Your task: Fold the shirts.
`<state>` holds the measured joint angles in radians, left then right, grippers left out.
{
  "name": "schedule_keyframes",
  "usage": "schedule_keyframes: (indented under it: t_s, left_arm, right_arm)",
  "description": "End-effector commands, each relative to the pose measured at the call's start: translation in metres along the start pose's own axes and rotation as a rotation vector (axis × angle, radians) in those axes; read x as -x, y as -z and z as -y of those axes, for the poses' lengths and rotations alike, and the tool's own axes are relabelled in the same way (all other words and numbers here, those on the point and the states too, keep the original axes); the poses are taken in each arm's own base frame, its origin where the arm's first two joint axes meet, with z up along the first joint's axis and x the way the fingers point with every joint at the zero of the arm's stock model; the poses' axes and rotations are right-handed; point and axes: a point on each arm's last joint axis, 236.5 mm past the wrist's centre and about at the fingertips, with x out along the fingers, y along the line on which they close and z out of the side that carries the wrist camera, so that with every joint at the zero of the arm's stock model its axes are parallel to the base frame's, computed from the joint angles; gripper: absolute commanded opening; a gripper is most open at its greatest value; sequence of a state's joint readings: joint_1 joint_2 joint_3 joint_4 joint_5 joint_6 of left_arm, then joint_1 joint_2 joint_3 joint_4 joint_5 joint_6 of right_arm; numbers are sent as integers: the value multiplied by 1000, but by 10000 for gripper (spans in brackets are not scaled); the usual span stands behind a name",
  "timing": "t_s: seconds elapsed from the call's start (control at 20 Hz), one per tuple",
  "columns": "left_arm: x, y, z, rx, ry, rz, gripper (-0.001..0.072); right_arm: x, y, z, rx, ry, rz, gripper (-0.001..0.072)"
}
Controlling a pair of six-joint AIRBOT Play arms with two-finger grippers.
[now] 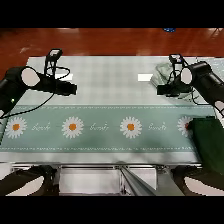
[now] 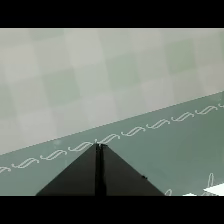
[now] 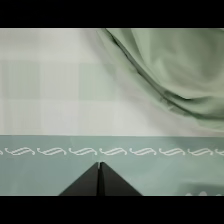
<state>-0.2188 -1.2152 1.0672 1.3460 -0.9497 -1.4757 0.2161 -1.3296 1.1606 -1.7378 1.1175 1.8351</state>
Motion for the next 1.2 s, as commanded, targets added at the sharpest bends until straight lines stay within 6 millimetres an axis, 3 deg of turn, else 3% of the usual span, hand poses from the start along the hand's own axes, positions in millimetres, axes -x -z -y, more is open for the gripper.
schedule_keyframes:
  t_s: [0.0,0.55,0.7,0.85,0.9,0.95,1.0,1.05,1.15]
  left_arm:
    - [0,0,0,0,-1,0,19]
    - [0,0,0,0,-1,0,19]
    - [0,-5,-1,0,-3,21,19]
    - [2,-29,-3,9,-10,124,21]
    - [3,-38,-5,8,-18,161,67]
    - [4,-50,-10,15,-27,212,211]
    - [6,-63,-15,22,-37,269,442]
    - [8,-76,-23,41,-50,324,509]
    - [15,-92,-43,68,-80,395,508]
  right_arm:
    - [0,0,0,0,0,-1,18]
    - [0,0,0,0,0,0,18]
    - [1,-23,-6,3,-23,99,18]
    - [5,-48,-9,14,-34,204,18]
    - [8,-63,-5,38,-14,269,61]
    - [13,-78,1,76,20,338,293]
    - [19,-94,8,126,64,406,412]
    - [27,-111,19,157,116,479,414]
    - [37,-136,62,41,203,571,414]
